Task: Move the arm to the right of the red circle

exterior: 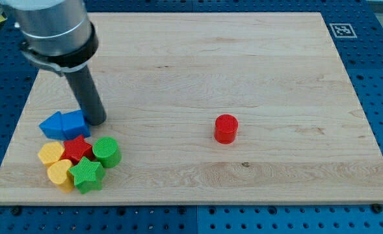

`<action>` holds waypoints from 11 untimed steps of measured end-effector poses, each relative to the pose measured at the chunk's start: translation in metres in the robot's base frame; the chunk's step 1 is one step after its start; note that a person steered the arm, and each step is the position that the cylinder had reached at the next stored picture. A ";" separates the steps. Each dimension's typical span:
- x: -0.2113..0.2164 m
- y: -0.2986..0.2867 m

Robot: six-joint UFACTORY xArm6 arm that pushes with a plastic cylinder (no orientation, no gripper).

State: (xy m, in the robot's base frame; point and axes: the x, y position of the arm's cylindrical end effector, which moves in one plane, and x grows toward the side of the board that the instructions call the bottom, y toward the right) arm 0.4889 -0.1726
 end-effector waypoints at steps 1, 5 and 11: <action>-0.001 -0.001; -0.046 0.005; 0.034 0.324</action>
